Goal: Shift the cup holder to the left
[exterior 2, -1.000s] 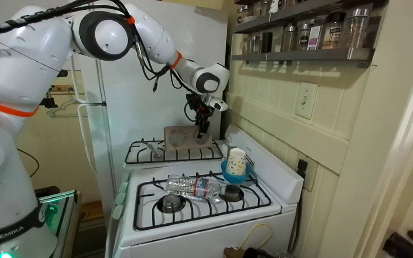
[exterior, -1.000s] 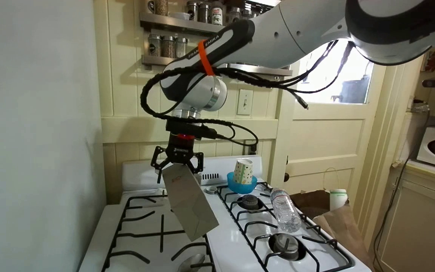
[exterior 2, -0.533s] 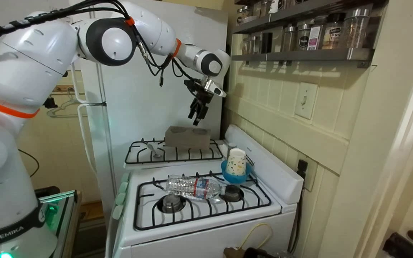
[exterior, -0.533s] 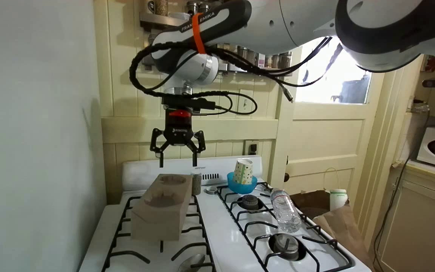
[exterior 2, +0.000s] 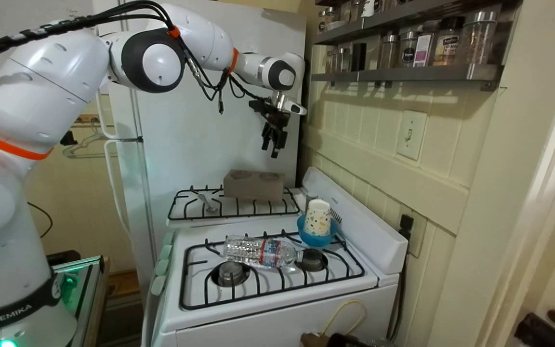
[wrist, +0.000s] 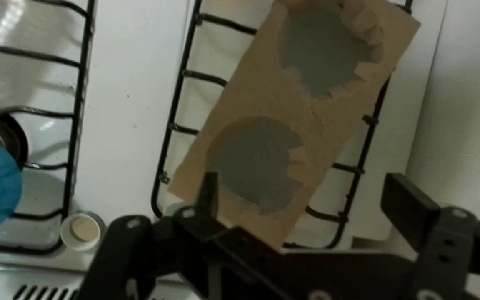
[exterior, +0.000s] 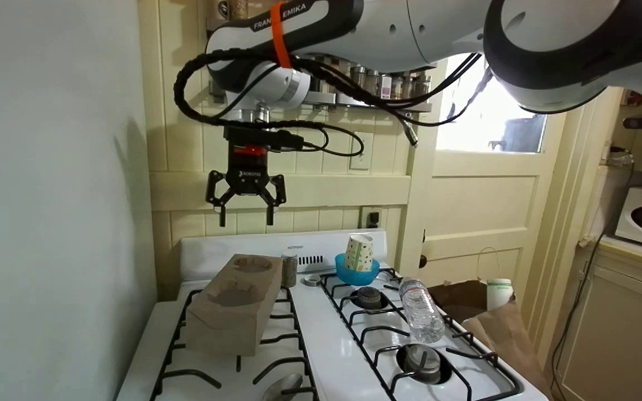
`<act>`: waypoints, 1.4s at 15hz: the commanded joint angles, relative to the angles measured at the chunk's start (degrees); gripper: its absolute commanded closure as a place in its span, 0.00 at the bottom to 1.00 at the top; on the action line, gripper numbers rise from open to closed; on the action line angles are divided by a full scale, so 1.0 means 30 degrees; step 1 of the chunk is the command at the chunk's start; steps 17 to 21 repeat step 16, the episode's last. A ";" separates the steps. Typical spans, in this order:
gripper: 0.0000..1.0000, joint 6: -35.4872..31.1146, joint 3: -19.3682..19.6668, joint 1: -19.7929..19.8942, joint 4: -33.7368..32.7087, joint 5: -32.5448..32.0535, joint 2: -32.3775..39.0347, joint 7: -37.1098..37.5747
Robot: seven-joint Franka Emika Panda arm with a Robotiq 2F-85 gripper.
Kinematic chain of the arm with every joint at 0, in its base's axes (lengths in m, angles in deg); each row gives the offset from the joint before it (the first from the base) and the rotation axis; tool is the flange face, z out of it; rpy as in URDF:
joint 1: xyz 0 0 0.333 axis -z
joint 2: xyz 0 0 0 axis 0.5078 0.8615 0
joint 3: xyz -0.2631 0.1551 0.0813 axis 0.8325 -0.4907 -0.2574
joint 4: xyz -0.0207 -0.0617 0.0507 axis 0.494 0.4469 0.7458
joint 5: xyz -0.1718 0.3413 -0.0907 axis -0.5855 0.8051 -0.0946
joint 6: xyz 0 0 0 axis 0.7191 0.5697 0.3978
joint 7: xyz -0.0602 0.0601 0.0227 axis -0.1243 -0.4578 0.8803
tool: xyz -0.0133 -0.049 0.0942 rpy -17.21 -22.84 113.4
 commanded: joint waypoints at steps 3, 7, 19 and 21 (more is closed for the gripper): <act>0.00 -0.6880 -0.1052 0.1324 0.5562 0.2298 -0.3726 -0.3232; 0.00 -1.2462 -0.1527 0.1884 0.8972 0.4711 -0.6153 -0.5026; 0.00 -1.4431 -0.1065 0.1827 1.2760 0.4833 -0.9331 -0.1000; 0.00 -1.4431 -0.1065 0.1827 1.2760 0.4833 -0.9331 -0.1000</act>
